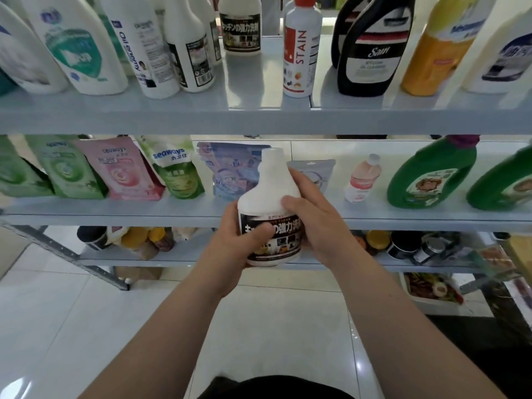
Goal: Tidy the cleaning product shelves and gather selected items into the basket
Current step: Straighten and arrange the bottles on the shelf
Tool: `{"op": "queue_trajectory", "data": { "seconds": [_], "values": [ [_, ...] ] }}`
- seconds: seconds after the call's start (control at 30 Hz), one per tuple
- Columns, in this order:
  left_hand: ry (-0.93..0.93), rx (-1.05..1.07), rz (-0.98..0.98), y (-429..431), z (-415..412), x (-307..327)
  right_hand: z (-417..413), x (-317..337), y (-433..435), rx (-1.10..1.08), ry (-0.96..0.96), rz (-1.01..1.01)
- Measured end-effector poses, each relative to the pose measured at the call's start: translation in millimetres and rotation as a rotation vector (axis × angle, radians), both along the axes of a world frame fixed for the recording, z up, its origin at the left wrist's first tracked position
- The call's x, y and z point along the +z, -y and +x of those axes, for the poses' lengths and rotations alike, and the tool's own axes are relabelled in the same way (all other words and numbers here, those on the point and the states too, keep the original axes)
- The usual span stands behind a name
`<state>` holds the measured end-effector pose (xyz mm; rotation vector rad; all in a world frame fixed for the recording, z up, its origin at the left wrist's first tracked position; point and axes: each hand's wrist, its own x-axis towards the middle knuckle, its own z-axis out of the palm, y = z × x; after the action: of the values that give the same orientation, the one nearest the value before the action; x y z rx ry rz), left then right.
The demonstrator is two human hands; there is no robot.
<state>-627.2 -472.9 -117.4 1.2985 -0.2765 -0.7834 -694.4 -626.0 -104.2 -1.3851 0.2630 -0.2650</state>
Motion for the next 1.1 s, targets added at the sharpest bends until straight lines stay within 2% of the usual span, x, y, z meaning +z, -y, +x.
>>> {"op": "queue_trajectory", "data": {
  "seconds": [0.07, 0.13, 0.2, 0.3, 0.43, 0.5, 0.57, 0.7, 0.83, 0.93, 1.03, 1.1],
  "values": [
    [0.199, -0.036, 0.095, -9, 11, 2, 11, -1, -6, -0.018, 0.02, -0.021],
    [0.476, 0.002, 0.284, -22, 24, 8, 21, 4, -13, -0.086, -0.023, -0.134],
    [0.711, 0.03, 0.404, -34, 40, 13, 31, 16, -16, -0.189, -0.068, -0.347],
    [0.895, 0.068, 0.489, -47, 66, 18, 53, 39, -18, -0.26, -0.064, -0.757],
    [1.136, 0.112, 0.625, -63, 95, 21, 89, 59, -31, -0.243, -0.23, -1.095],
    [1.113, 0.08, 0.593, -75, 109, 25, 102, 67, -41, -0.232, -0.188, -1.179],
    [0.991, -0.012, 0.492, -88, 124, 34, 106, 77, -49, -0.214, -0.056, -1.258],
    [0.803, -0.2, 0.315, -108, 143, 48, 111, 97, -64, -0.179, 0.163, -1.266],
    [0.821, -0.093, 0.315, -110, 146, 55, 132, 115, -73, -0.216, -0.022, -1.27],
    [0.883, 0.012, 0.302, -109, 147, 69, 143, 131, -78, -0.232, -0.095, -1.141],
    [0.935, 0.053, 0.239, -106, 156, 85, 138, 154, -72, -0.095, -0.116, -0.939],
    [0.961, 0.048, 0.181, -101, 161, 98, 126, 177, -61, 0.011, -0.126, -1.032]
  ]
}}
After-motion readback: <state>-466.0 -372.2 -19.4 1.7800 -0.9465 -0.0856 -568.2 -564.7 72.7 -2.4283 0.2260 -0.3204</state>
